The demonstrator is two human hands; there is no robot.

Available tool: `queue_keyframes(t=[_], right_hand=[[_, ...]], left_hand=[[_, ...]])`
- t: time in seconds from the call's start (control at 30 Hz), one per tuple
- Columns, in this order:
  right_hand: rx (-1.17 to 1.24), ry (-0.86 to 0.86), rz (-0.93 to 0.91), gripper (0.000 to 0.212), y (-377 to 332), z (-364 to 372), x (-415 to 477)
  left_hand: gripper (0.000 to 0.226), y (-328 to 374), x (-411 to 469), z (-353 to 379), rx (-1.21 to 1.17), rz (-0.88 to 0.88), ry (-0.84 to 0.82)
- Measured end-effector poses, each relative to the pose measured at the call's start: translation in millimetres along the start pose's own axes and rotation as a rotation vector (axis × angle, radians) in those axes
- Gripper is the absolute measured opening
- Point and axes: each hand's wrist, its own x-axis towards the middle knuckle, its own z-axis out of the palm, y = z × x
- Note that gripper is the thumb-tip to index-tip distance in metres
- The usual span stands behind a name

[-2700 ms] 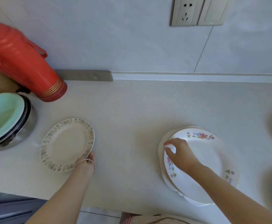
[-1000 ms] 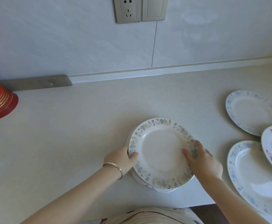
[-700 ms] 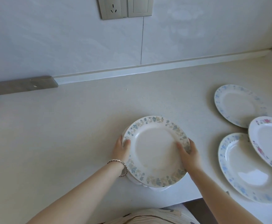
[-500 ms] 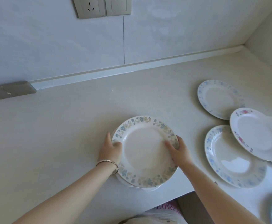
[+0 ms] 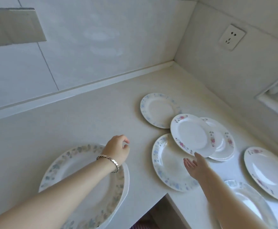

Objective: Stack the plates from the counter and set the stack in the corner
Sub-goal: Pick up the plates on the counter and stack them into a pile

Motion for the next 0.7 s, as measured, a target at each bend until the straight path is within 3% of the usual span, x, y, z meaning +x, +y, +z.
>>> queue_keyframes(t=[0.13, 0.2, 0.27, 0.47, 0.57, 0.7], right_hand=[[0.083, 0.020, 0.031, 0.051, -25, -15, 36], [0.136, -0.004, 0.030, 0.039, -33, -15, 50], [0.177, -0.027, 0.019, 0.042, -37, -14, 57], [0.067, -0.103, -0.050, 0.035, -41, -33, 67], [-0.019, -0.248, -0.063, 0.024, -41, -41, 50], [-0.214, -0.543, -0.062, 0.025, -36, -25, 8]], left_hand=[[0.016, 30, 19, 30, -0.084, -0.100, -0.027], [0.018, 38, 25, 43, -0.100, -0.138, -0.051], [0.025, 45, 29, 54, -0.136, -0.179, -0.072], [0.022, 66, 31, 71, -0.430, -0.343, -0.074], [0.014, 75, 30, 69, -0.646, -0.420, -0.090], [0.028, 79, 18, 50, -0.692, -0.401, 0.023]])
